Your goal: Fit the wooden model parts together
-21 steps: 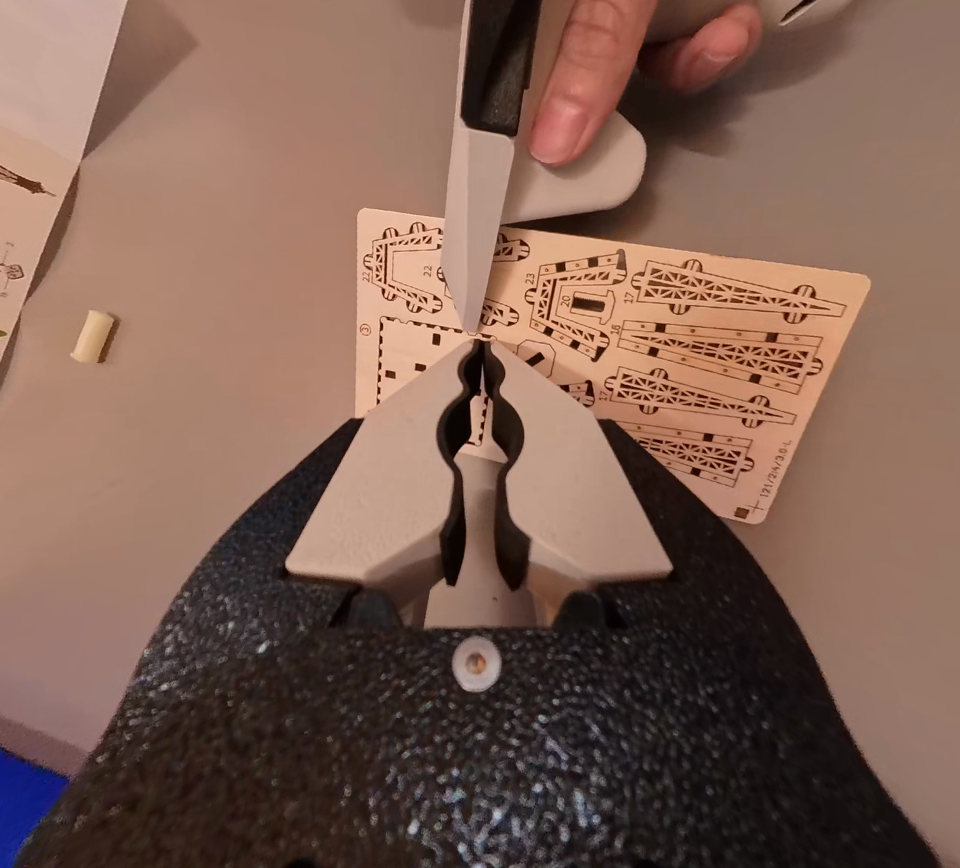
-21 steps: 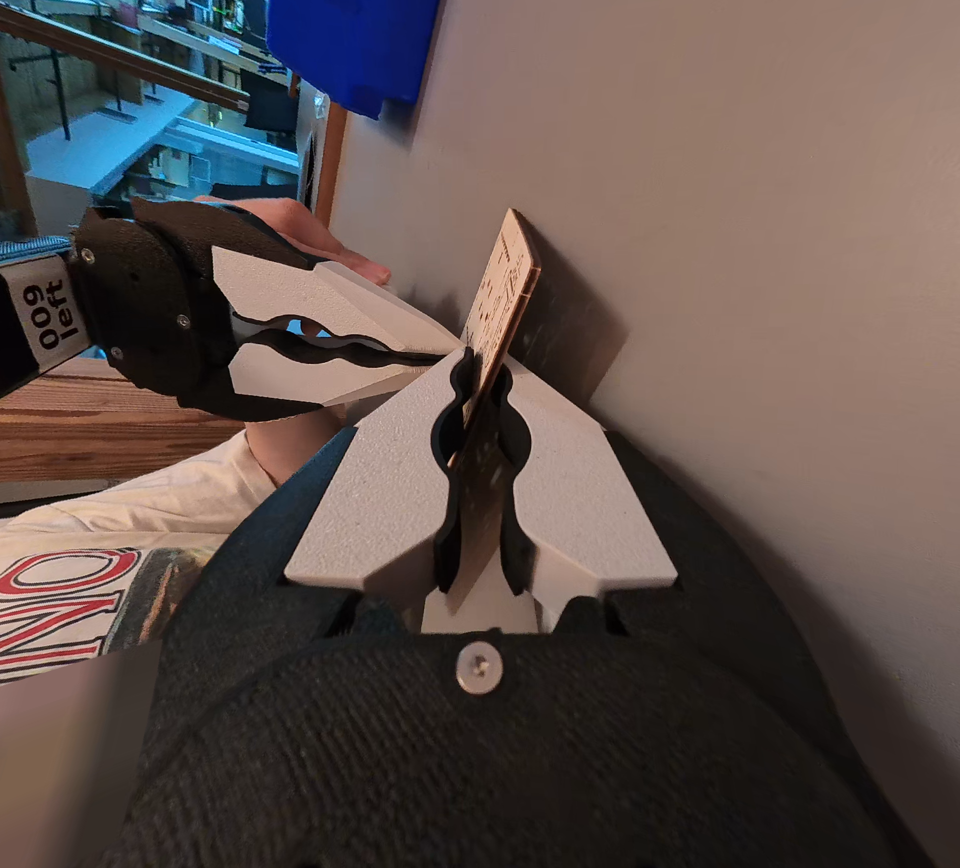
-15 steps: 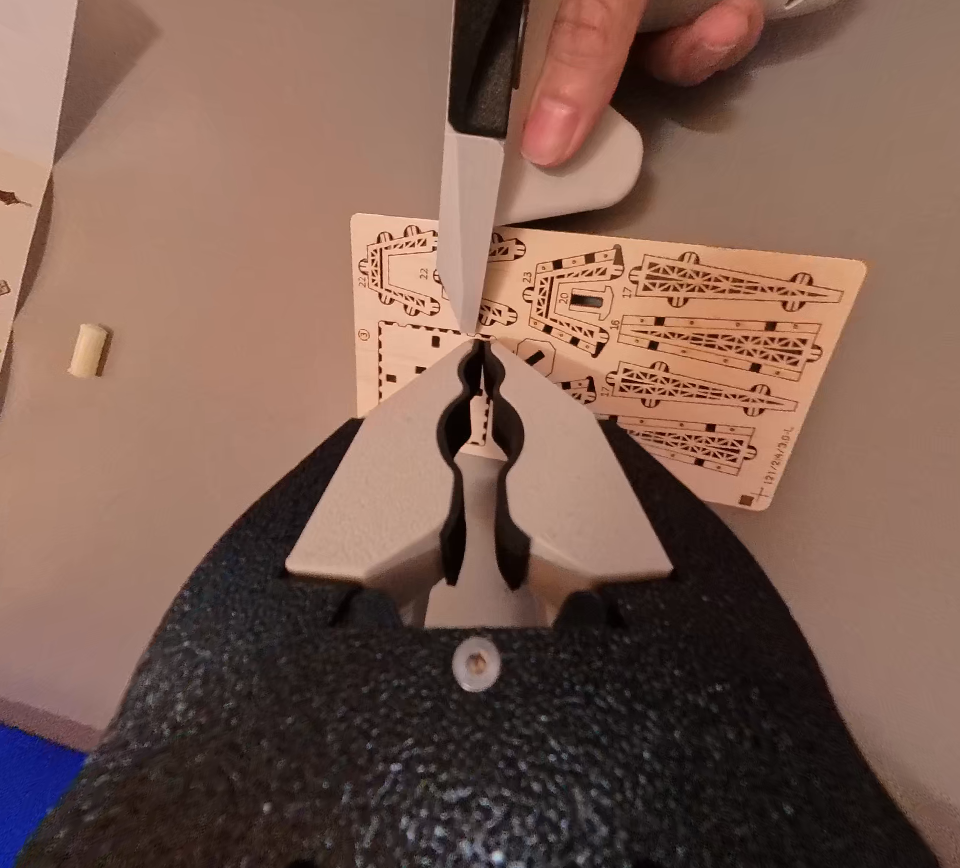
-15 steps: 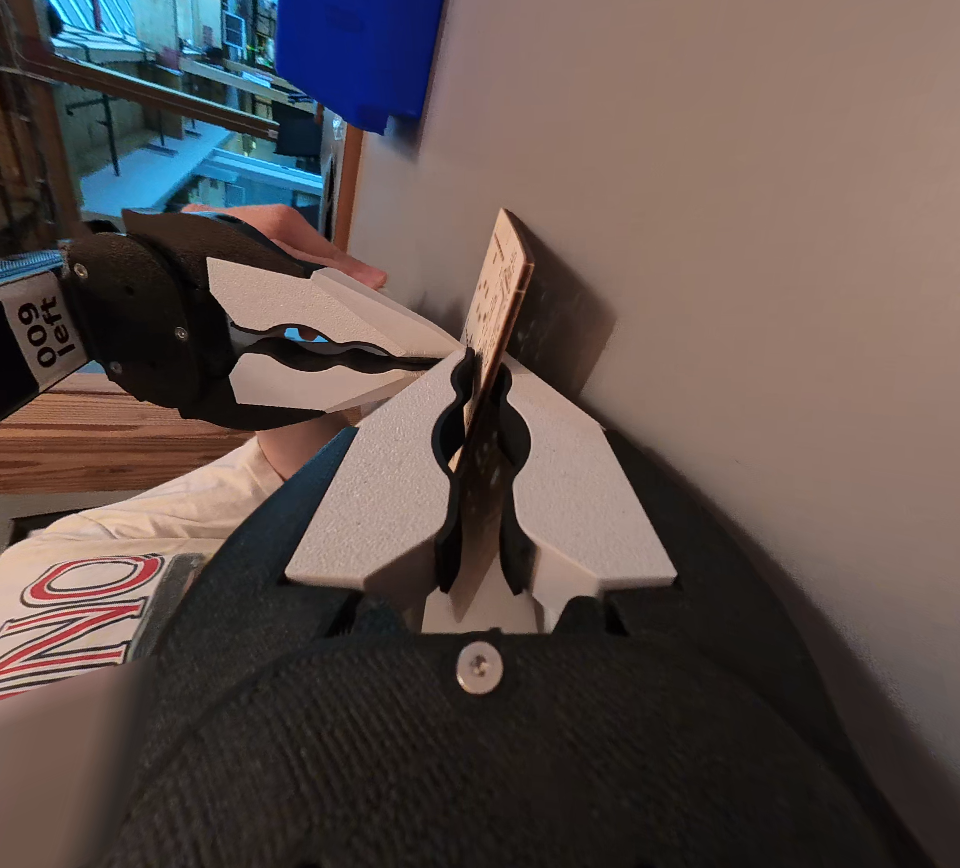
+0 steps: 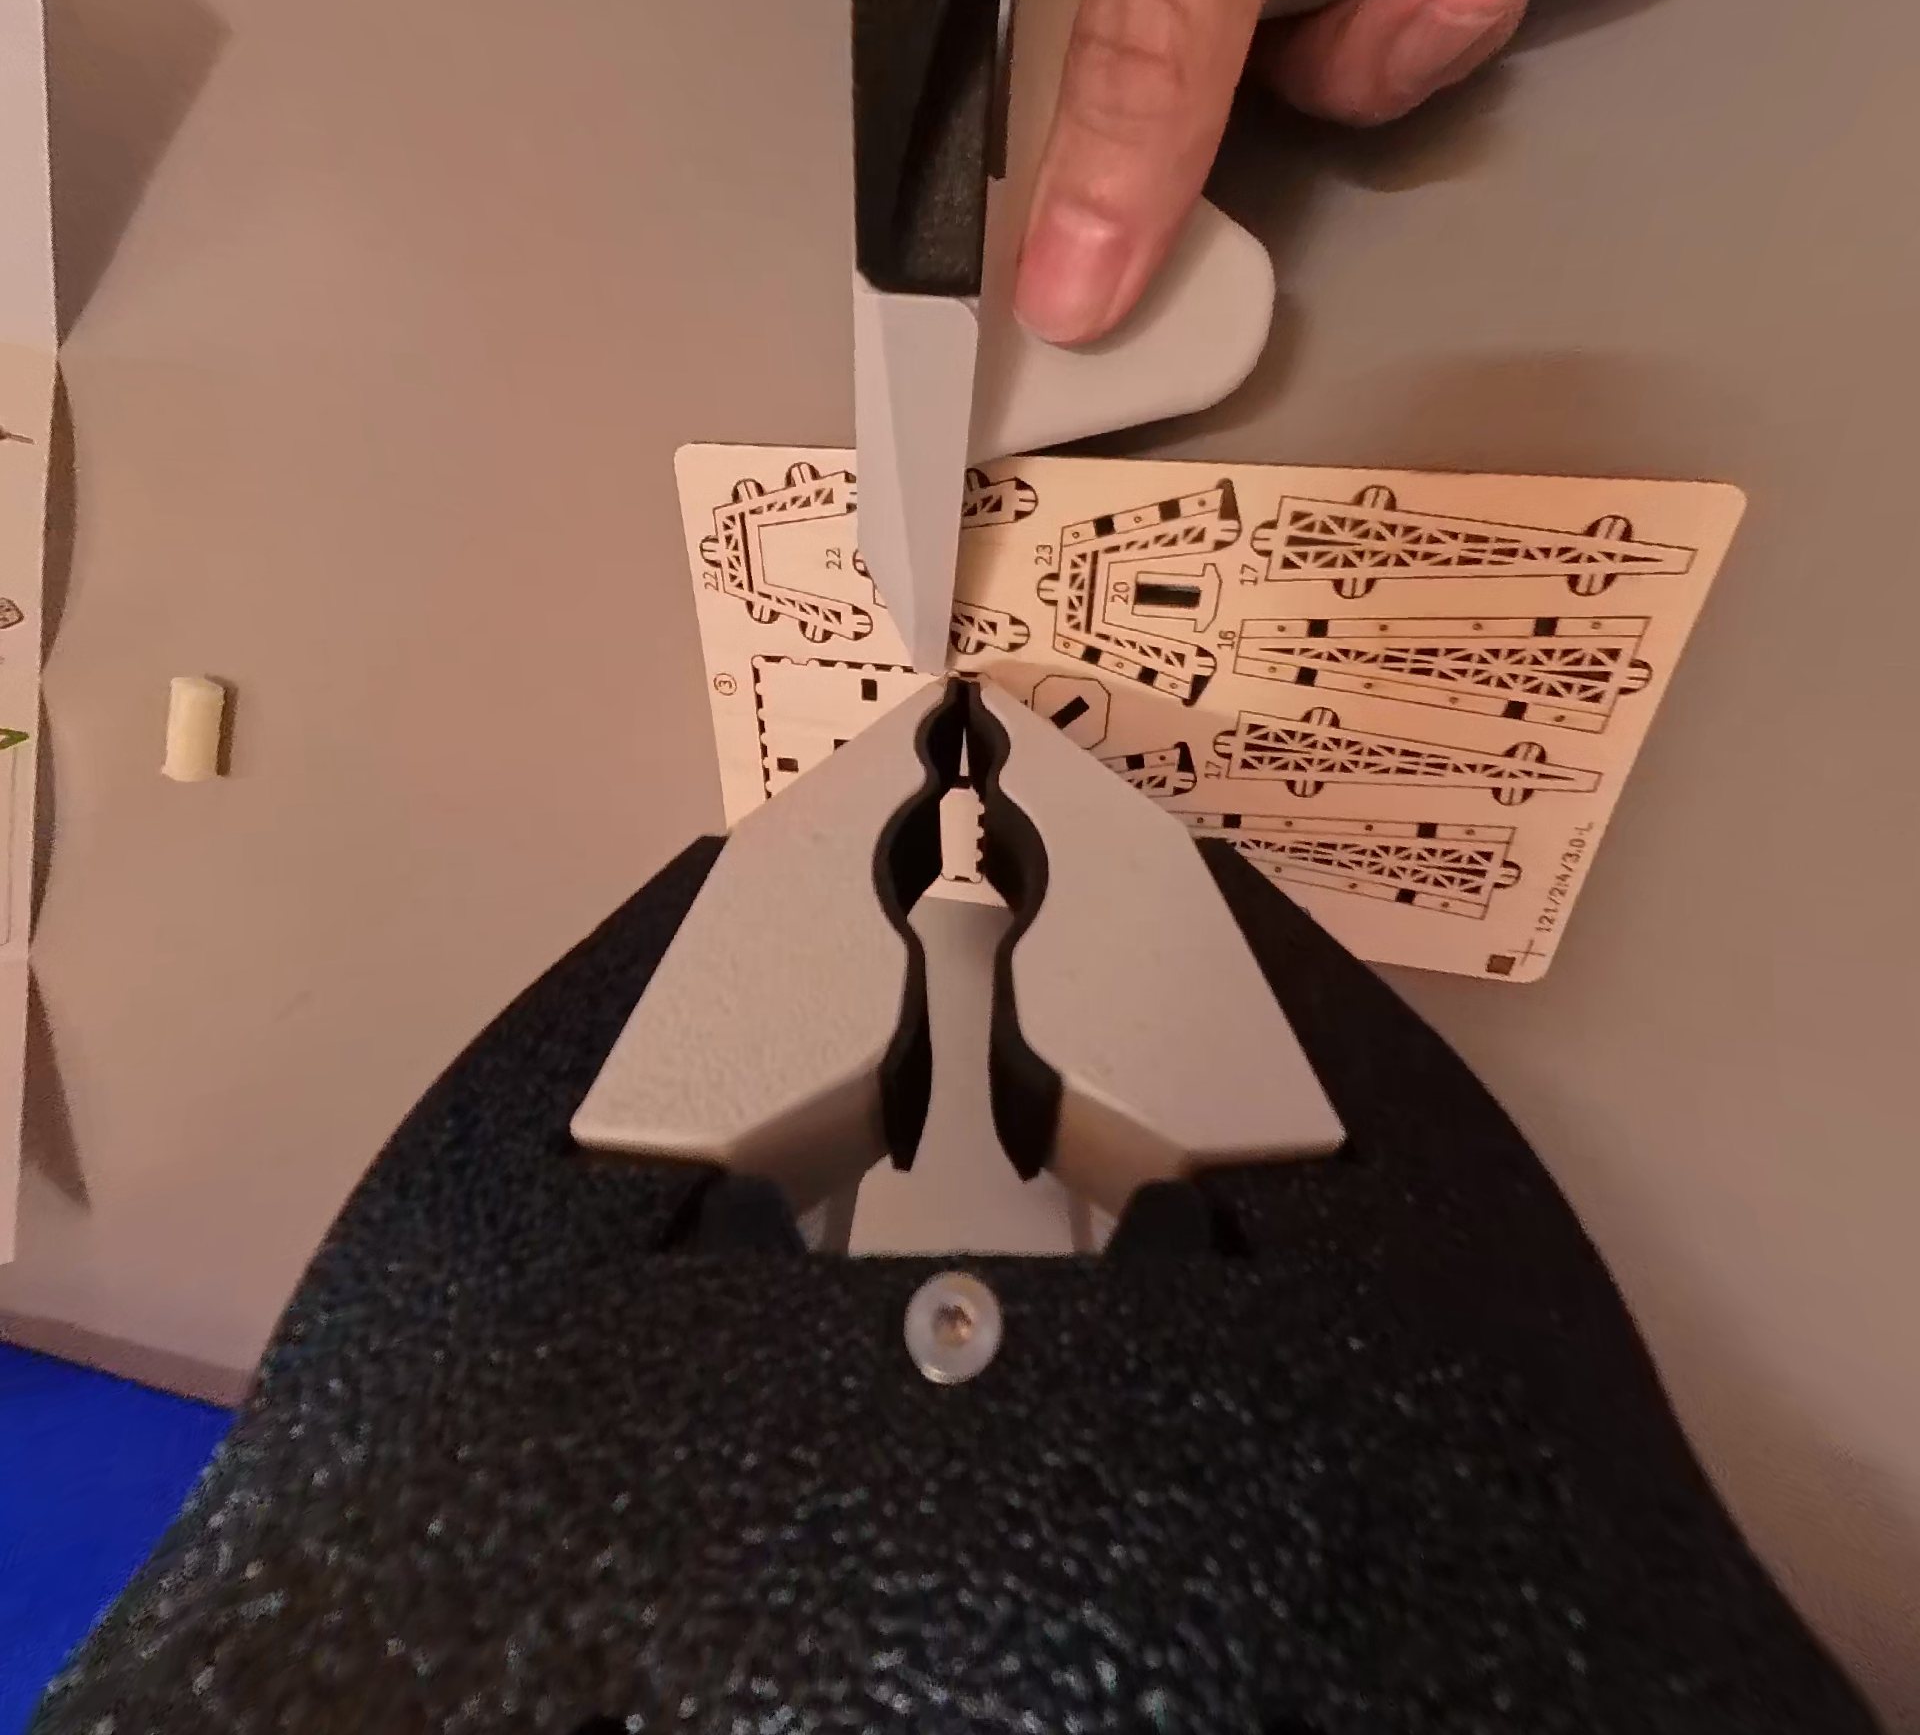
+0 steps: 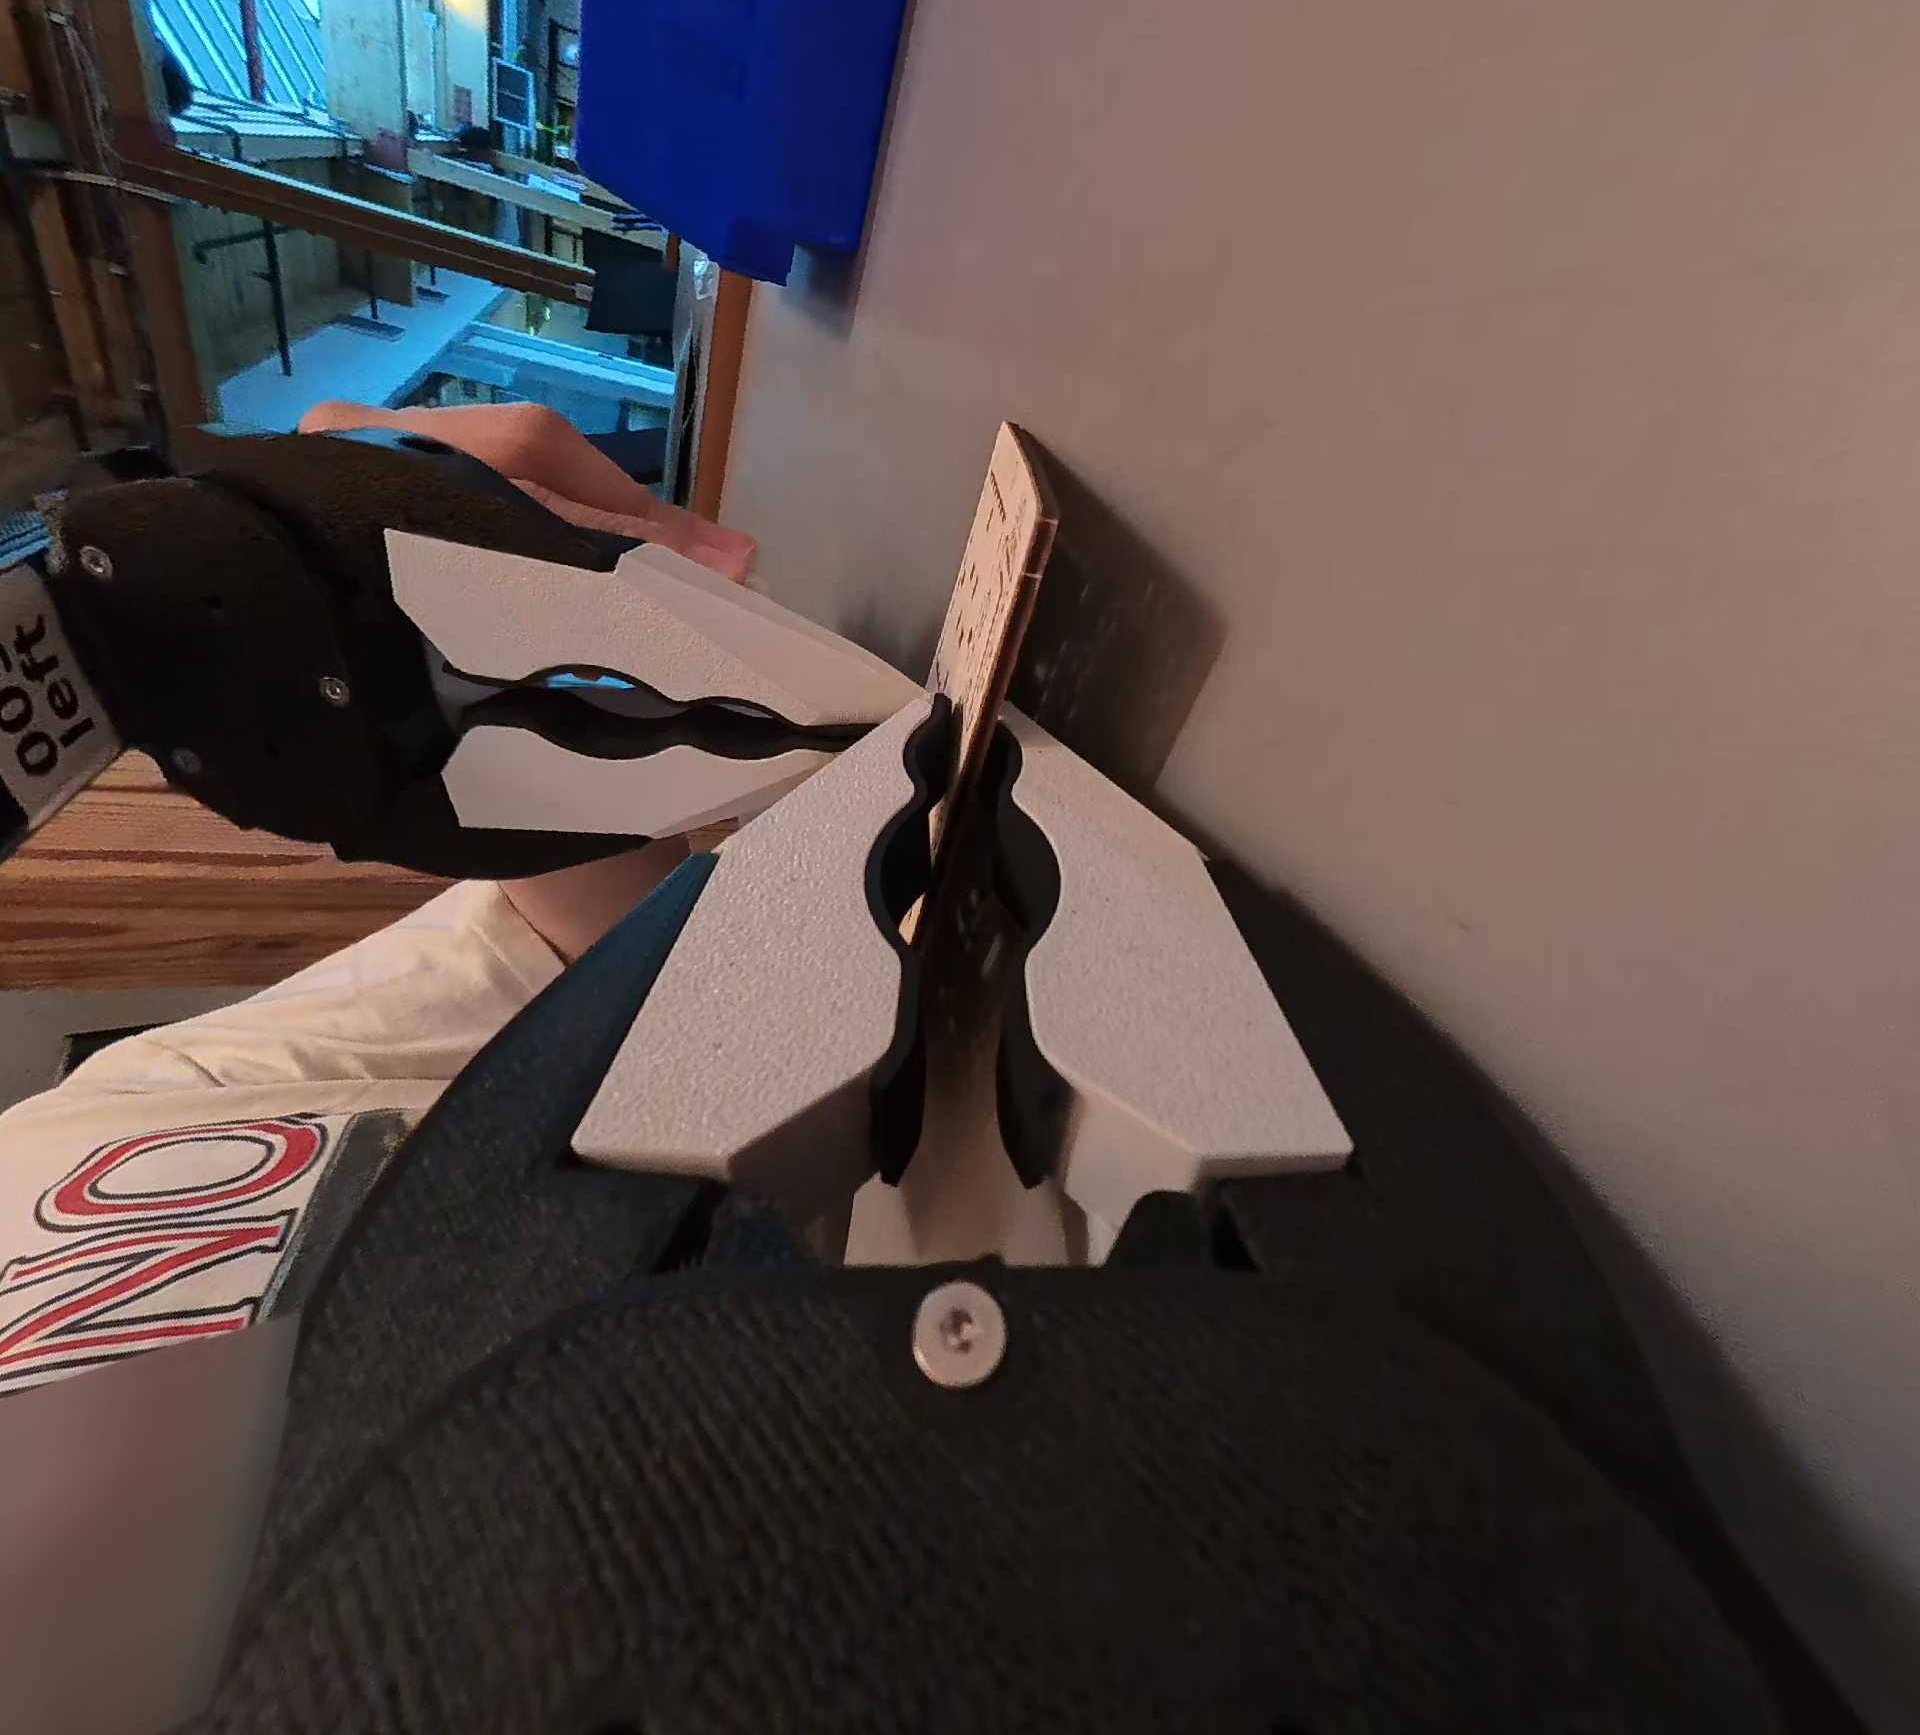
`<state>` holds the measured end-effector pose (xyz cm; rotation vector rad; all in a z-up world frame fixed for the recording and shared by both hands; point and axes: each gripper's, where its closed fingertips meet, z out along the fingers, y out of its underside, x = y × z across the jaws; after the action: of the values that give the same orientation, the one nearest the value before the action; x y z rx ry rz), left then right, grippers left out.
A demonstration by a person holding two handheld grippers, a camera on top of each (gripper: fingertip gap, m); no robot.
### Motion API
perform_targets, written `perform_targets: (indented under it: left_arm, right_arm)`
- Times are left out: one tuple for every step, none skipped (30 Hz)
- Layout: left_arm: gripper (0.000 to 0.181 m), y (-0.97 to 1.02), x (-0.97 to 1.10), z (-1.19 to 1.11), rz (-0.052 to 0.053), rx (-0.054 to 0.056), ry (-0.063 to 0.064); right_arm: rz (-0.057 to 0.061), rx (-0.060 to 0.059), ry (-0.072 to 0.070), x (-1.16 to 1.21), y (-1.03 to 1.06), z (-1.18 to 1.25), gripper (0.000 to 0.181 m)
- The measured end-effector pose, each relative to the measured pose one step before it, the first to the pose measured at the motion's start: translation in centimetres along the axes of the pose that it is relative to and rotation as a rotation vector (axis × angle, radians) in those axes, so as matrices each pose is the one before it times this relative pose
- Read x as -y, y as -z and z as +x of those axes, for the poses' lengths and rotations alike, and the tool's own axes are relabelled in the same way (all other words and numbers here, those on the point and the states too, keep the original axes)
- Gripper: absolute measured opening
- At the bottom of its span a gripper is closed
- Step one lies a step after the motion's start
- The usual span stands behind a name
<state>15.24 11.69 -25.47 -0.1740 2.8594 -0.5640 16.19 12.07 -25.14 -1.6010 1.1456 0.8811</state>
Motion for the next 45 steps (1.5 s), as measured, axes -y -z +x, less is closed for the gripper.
perform_targets:
  left_arm:
    - [0.0, -0.02, 0.006, -0.012, -0.0096, 0.0059, -0.0077]
    - [0.0, -0.03, 0.01, -0.007, -0.0083, 0.0036, -0.0056]
    - [0.0, -0.082, -0.004, -0.002, -0.0071, -0.0015, 0.0]
    - [0.0, -0.076, 0.0, -0.022, -0.0043, -0.0024, 0.0025]
    - [0.0, 0.063, 0.007, -0.028, -0.0015, -0.0034, -0.0018]
    - [0.0, 0.146, 0.008, 0.0, 0.0008, 0.0026, -0.007]
    - [0.0, 0.037, 0.009, 0.005, 0.0017, 0.0063, -0.0069]
    - [0.0, -0.053, 0.077, -0.095, 0.0105, 0.0086, 0.002]
    - [0.0, 0.0, 0.164, -0.244, 0.0274, 0.0111, 0.0085]
    - [0.0, 0.132, 0.156, -0.227, 0.0395, -0.0011, 0.0255]
    - [0.0, 0.294, 0.067, -0.152, 0.0371, -0.0116, 0.0409]
    - [0.0, 0.422, -0.157, -0.319, 0.0243, 0.001, 0.035]
    - [0.0, 0.541, -0.068, -0.435, 0.0298, 0.0116, 0.0229]
    - [0.0, 0.575, 0.099, -0.418, 0.0328, 0.0085, 0.0249]
    - [0.0, 0.402, 0.158, -0.361, 0.0241, 0.0039, 0.0288]
    - [0.0, 0.111, 0.234, -0.266, 0.0174, 0.0032, 0.0192]
    - [0.0, -0.181, 0.2, 0.103, 0.0076, -0.0098, 0.0001]
    - [0.0, -0.367, 0.028, 0.484, -0.008, -0.0249, -0.0144]
    - [0.0, -0.46, -0.12, 0.415, -0.0206, -0.0159, -0.0181]
    - [0.0, -0.484, -0.277, 0.207, -0.0307, -0.003, -0.0197]
    - [0.0, -0.496, -0.487, -0.037, -0.0424, 0.009, -0.0187]
    - [0.0, -0.32, -0.149, -0.038, -0.0189, 0.007, -0.0136]
    - [0.0, -0.033, 0.056, -0.09, -0.0053, 0.0056, -0.0054]
    - [0.0, 0.043, 0.026, -0.017, -0.006, 0.0007, -0.0046]
    - [0.0, -0.083, -0.069, 0.016, -0.0109, 0.001, -0.0065]
    - [0.0, -0.181, -0.097, 0.043, -0.0141, 0.0015, -0.0107]
    - [0.0, -0.149, -0.063, 0.03, -0.014, 0.0019, -0.0111]
    - [0.0, -0.029, -0.011, -0.003, -0.0129, -0.0008, -0.0093]
    - [0.0, -0.031, -0.011, -0.012, -0.0099, -0.0046, -0.0078]
    - [0.0, -0.055, -0.005, -0.005, -0.0057, -0.0081, 0.0007]
    - [0.0, -0.063, 0.0, 0.001, -0.0023, -0.009, 0.004]
    - [0.0, 0.02, 0.017, -0.008, 0.0001, -0.0057, -0.0003]
    - [0.0, 0.025, 0.007, -0.003, 0.0021, -0.0026, -0.0024]
    - [0.0, -0.053, -0.011, 0.006, -0.0008, -0.0013, 0.0007]
    - [0.0, -0.04, 0.013, -0.007, -0.0015, -0.0003, -0.0009]
    - [0.0, 0.003, -0.001, -0.001, -0.0035, -0.0043, 0.0001]
    - [0.0, 0.06, 0.016, -0.016, -0.002, -0.0061, -0.0047]
    - [0.0, 0.154, 0.028, -0.027, 0.0063, -0.0091, -0.0061]
    - [0.0, 0.257, 0.076, -0.018, 0.0188, -0.0174, 0.0047]
    - [0.0, 0.314, 0.229, -0.095, 0.0355, -0.019, 0.0236]
    - [0.0, 0.377, 0.452, -0.295, 0.0497, -0.0084, 0.0378]
    - [0.0, 0.371, 0.4, -0.459, 0.0408, 0.0051, 0.0364]
    - [0.0, 0.229, 0.13, -0.51, 0.0144, 0.0153, 0.0173]
    - [0.0, -0.013, -0.116, -0.471, -0.0087, 0.0209, -0.0014]
    - [0.0, -0.239, -0.279, -0.173, -0.0248, 0.0076, -0.01]
  right_arm:
    - [0.0001, 0.0028, -0.003, -0.003, 0.008, 0.018, 0.003]
    - [0.0014, 0.0025, -0.003, 0.021, 0.014, 0.006, 0.003]
    - [0.0024, 0.0083, 0.0001, 0.023, 0.016, -0.086, 0.003]
    - [0.0011, -0.0068, -0.007, 0.008, 0.0, 0.133, 0.003]
    - [0.0002, 0.0031, 0.0017, 0.015, 0.002, -0.038, 0.003]
    - [0.0001, 0.0133, 0.0104, 0.007, 0.026, -0.169, 0.003]
    - [0.0001, 0.0056, 0.0097, -0.016, -0.015, -0.086, 0.004]
    - [0.0053, -0.0042, 0.0008, 0.044, 0.035, 0.055, 0.003]
    - [0.0167, 0.0022, -0.0027, 0.233, 0.133, 0.034, 0.003]
    - [0.0186, 0.0135, -0.0001, 0.259, 0.162, -0.066, 0.003]
    - [0.0101, 0.0155, 0.0022, 0.121, 0.089, -0.134, 0.003]
    - [0.0014, 0.0006, 0.0118, -0.009, 0.008, -0.062, 0.003]
    - [-0.0015, -0.004, 0.0149, -0.069, -0.03, -0.039, 0.004]
    - [-0.0023, -0.0011, 0.009, -0.064, -0.03, -0.042, 0.004]
    - [0.0004, 0.0013, 0.0007, -0.001, 0.0, -0.026, 0.004]
    - [0.0, 0.0016, -0.0009, 0.007, -0.003, -0.016, 0.004]
    - [-0.0004, 0.0009, -0.0008, 0.01, -0.009, -0.004, 0.004]
    - [-0.0007, 0.0015, -0.002, -0.001, -0.002, -0.001, 0.004]
    - [-0.0004, 0.0011, -0.001, 0.0, 0.001, -0.011, 0.004]
    - [0.0002, 0.0, 0.0013, 0.001, -0.007, -0.014, 0.004]
    - [-0.0004, -0.0011, 0.0015, -0.018, 0.007, 0.001, 0.004]
    - [-0.0014, -0.0123, -0.0029, -0.025, -0.013, 0.165, 0.004]
    - [0.007, -0.0068, -0.0031, 0.103, 0.041, 0.088, 0.004]
    - [0.0015, 0.0076, -0.0045, 0.026, 0.033, -0.059, 0.004]
    - [-0.0017, 0.0001, -0.0053, -0.008, -0.015, 0.037, 0.004]
    - [-0.0049, -0.0101, -0.0036, -0.041, -0.057, 0.123, 0.004]
    - [-0.0057, -0.0098, -0.0055, -0.033, -0.033, 0.116, 0.004]
    - [-0.0037, 0.0025, -0.0094, -0.002, -0.015, 0.035, 0.004]
    - [-0.0026, 0.0042, -0.0095, 0.012, -0.003, 0.016, 0.004]
    - [-0.0014, -0.0018, -0.005, 0.024, -0.013, 0.051, 0.004]
    - [-0.0004, -0.0014, -0.0043, 0.01, 0.003, 0.038, 0.004]
    - [-0.0002, 0.0009, -0.0035, 0.001, -0.001, 0.017, 0.004]
    - [0.0006, 0.0027, -0.0004, 0.014, 0.003, -0.027, 0.004]
    - [0.0003, -0.0013, -0.0005, 0.003, 0.008, 0.018, 0.004]
    - [0.0007, -0.0019, -0.0045, 0.026, 0.004, 0.045, 0.004]
    - [-0.001, 0.002, -0.0051, 0.005, -0.001, 0.014, 0.003]
    - [-0.0008, 0.0021, -0.0019, 0.0, -0.002, -0.009, 0.003]
    - [0.0007, 0.0039, 0.0065, 0.011, 0.003, -0.082, 0.003]
    - [0.0024, 0.0062, 0.0142, 0.014, 0.018, -0.134, 0.003]
    - [0.0051, 0.0121, 0.0165, 0.004, 0.018, -0.213, 0.003]
    - [0.0008, -0.0034, 0.0105, -0.037, -0.01, -0.016, 0.003]
    - [0.0013, -0.0042, 0.0098, -0.008, -0.01, -0.012, 0.004]
    - [0.001, 0.0002, 0.0039, -0.011, 0.003, -0.025, 0.004]
    - [0.0003, 0.0011, -0.0003, 0.0, 0.005, -0.007, 0.004]
    - [-0.0001, 0.0007, -0.0004, 0.004, -0.002, 0.001, 0.004]
